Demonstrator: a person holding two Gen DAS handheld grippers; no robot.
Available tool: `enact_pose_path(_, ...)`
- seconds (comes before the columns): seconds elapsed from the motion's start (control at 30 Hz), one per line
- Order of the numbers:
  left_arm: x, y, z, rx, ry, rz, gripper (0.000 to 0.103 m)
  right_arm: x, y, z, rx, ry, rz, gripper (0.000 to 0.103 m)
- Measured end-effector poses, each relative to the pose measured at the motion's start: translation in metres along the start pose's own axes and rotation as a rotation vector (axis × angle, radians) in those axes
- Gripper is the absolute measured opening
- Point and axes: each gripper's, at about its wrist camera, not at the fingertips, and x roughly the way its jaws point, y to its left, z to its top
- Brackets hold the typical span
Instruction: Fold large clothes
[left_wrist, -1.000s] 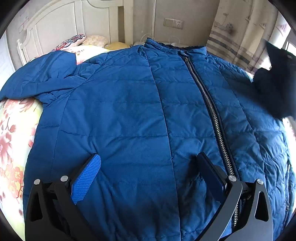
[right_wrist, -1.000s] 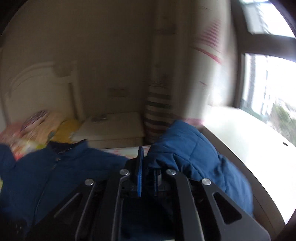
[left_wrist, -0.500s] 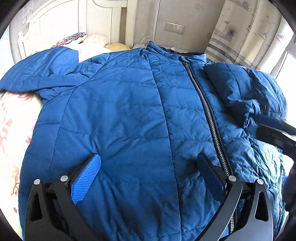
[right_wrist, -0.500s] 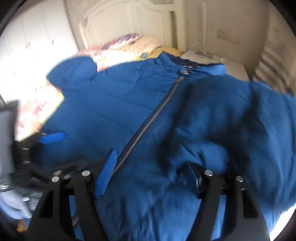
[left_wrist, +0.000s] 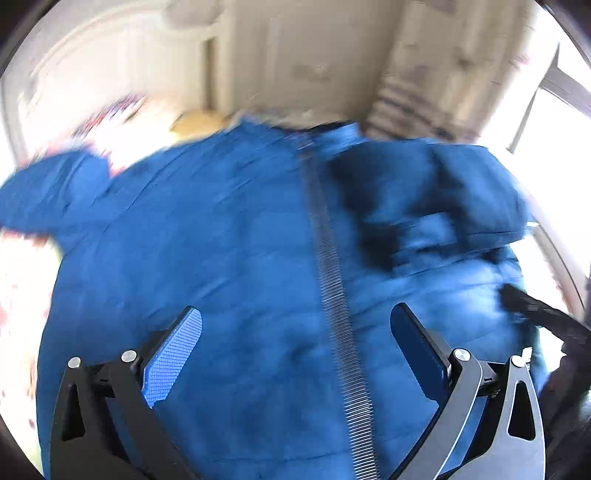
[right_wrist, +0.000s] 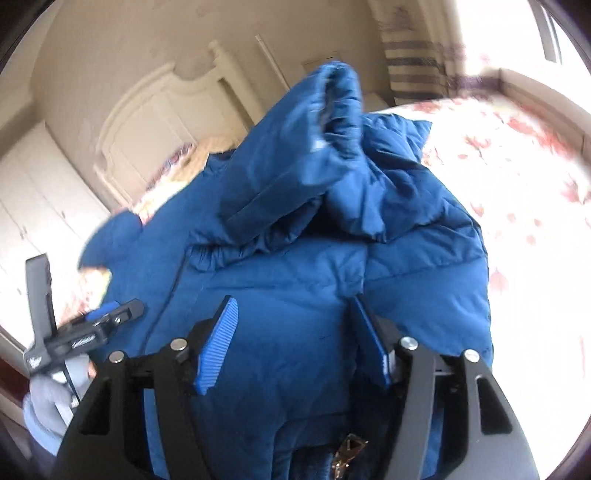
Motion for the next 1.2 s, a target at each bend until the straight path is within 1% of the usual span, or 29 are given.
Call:
enact_pose_path(0.07,0.006,-0.035,0.009,0.093,-0.005,-0.008,0.098,-0.004,-0.007,0.0,0.044,-0.032,-0.01,0.046)
enact_pose_path(0.1,0.012,-0.051,0.013,0.133,-0.007,-0.008,0.098,-0.011,-0.013,0.0,0.074,-0.065,-0.025,0.046)
enact_pose_path(0.13,0.018,-0.064,0.015,0.164,-0.01,-0.011,0.098,-0.016,-0.016,0.0,0.094,-0.095,-0.022,0.046)
enact_pose_path(0.23,0.035,-0.101,0.023,0.231,-0.024,-0.013,0.096,-0.025,-0.026,-0.002,0.139,-0.143,-0.014,0.046)
enact_pose_path(0.3,0.042,-0.124,0.028,0.288,-0.057,0.009,0.095,-0.028,-0.03,-0.004,0.159,-0.167,-0.017,0.046)
enact_pose_path(0.33,0.046,-0.137,0.03,0.334,-0.079,0.03,0.095,-0.03,-0.032,-0.005,0.168,-0.181,-0.018,0.046)
enact_pose_path(0.4,0.051,-0.152,0.032,0.392,-0.107,0.06,0.092,-0.032,-0.036,-0.007,0.188,-0.199,-0.019,0.047)
enact_pose_path(0.43,0.054,-0.157,0.034,0.415,-0.118,0.073,0.086,-0.035,-0.04,-0.008,0.199,-0.207,-0.02,0.047)
enact_pose_path(0.47,0.056,-0.161,0.036,0.439,-0.128,0.071,0.073,-0.036,-0.043,-0.009,0.211,-0.216,-0.022,0.047)
enact_pose_path(0.5,0.057,-0.162,0.037,0.456,-0.131,0.04,0.061,-0.037,-0.046,-0.009,0.224,-0.218,-0.017,0.047)
enact_pose_path(0.53,0.055,-0.161,0.037,0.455,-0.133,0.022,0.045,-0.036,-0.047,-0.009,0.231,-0.215,-0.015,0.047)
enact_pose_path(0.57,0.049,-0.153,0.039,0.414,-0.151,-0.012,0.034,-0.037,-0.048,-0.01,0.235,-0.216,-0.017,0.047)
enact_pose_path(0.6,0.044,-0.146,0.042,0.377,-0.167,-0.033,0.033,-0.038,-0.049,-0.01,0.235,-0.22,-0.018,0.047)
enact_pose_path(0.63,0.035,-0.131,0.046,0.311,-0.19,-0.071,0.031,-0.038,-0.049,-0.011,0.233,-0.22,-0.017,0.048)
enact_pose_path(0.7,0.022,-0.099,0.053,0.168,-0.211,-0.141,0.031,-0.038,-0.049,-0.011,0.23,-0.221,-0.02,0.049)
enact_pose_path(0.73,0.014,-0.068,0.058,0.048,-0.222,-0.18,0.029,-0.038,-0.048,-0.012,0.228,-0.221,-0.019,0.049)
enact_pose_path(0.8,0.005,-0.021,0.06,-0.109,-0.24,-0.203,0.028,-0.037,-0.044,-0.012,0.22,-0.221,-0.02,0.05)
enact_pose_path(0.83,0.002,0.005,0.059,-0.189,-0.236,-0.244,0.028,-0.037,-0.043,-0.012,0.216,-0.221,-0.025,0.052)
enact_pose_path(0.87,0.002,0.043,0.054,-0.299,-0.223,-0.306,0.028,-0.036,-0.043,-0.013,0.214,-0.22,-0.025,0.055)
enact_pose_path(0.9,0.003,0.068,0.05,-0.369,-0.213,-0.326,0.028,-0.036,-0.042,-0.013,0.214,-0.219,-0.024,0.055)
enact_pose_path(0.93,0.005,0.091,0.043,-0.427,-0.2,-0.328,0.028,-0.036,-0.042,-0.013,0.215,-0.218,-0.022,0.055)
enact_pose_path(1.0,0.011,0.136,0.026,-0.513,-0.167,-0.302,0.028,-0.035,-0.042,-0.013,0.216,-0.214,-0.022,0.055)
enact_pose_path(1.03,0.016,0.153,0.017,-0.552,-0.145,-0.291,0.03,-0.035,-0.042,-0.013,0.215,-0.211,-0.022,0.055)
enact_pose_path(1.07,0.021,0.162,0.012,-0.585,-0.123,-0.285,0.038,-0.034,-0.041,-0.012,0.213,-0.209,-0.023,0.056)
enact_pose_path(1.1,0.027,0.173,0.004,-0.632,-0.097,-0.291,0.042,-0.034,-0.04,-0.012,0.21,-0.207,-0.024,0.056)
enact_pose_path(1.13,0.035,0.188,-0.007,-0.706,-0.074,-0.319,0.05,-0.033,-0.04,-0.012,0.206,-0.204,-0.026,0.057)
enact_pose_path(1.17,0.038,0.197,-0.013,-0.751,-0.078,-0.359,0.053,-0.033,-0.039,-0.012,0.204,-0.202,-0.027,0.058)
enact_pose_path(1.2,0.036,0.198,-0.014,-0.765,-0.095,-0.372,0.054,-0.032,-0.038,-0.012,0.2,-0.199,-0.03,0.058)
